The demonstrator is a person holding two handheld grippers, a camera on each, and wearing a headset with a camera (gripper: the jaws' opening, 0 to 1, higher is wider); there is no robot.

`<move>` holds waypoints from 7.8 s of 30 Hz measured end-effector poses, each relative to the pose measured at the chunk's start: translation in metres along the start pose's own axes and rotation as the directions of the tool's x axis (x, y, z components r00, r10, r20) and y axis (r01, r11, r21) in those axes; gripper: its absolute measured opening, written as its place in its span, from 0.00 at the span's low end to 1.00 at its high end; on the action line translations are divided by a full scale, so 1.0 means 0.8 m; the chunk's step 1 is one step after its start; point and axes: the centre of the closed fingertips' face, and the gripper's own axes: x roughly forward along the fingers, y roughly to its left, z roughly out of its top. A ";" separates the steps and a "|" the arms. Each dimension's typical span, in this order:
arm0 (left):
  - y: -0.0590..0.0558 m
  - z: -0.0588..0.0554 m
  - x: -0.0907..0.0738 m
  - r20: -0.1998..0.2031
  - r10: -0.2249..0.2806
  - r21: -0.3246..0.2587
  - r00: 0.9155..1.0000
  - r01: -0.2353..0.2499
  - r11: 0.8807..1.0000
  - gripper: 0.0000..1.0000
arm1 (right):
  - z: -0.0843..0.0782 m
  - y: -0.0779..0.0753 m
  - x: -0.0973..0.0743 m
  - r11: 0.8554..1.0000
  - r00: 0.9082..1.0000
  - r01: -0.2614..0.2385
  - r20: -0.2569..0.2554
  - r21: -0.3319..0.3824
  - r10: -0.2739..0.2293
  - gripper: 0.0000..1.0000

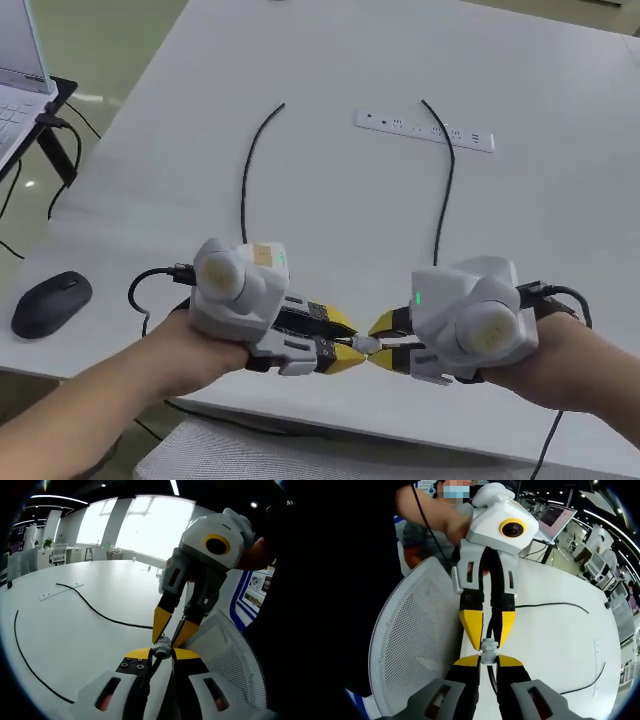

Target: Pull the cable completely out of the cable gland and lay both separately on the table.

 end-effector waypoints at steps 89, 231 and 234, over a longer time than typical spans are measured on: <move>0.011 0.028 -0.019 0.103 -0.097 -0.115 0.990 0.108 0.987 0.15 | 0.027 -0.016 -0.025 0.993 0.942 0.094 0.328 -0.073 -0.065 0.05; 0.021 0.043 -0.026 0.071 0.022 0.156 0.997 -0.033 0.987 0.16 | -0.045 -0.045 -0.038 0.829 0.950 0.174 0.132 0.532 -0.284 0.00; 0.021 0.044 -0.024 0.072 0.026 0.154 0.997 -0.037 0.987 0.16 | -0.051 -0.045 -0.038 0.804 0.947 0.171 0.129 0.570 -0.293 0.00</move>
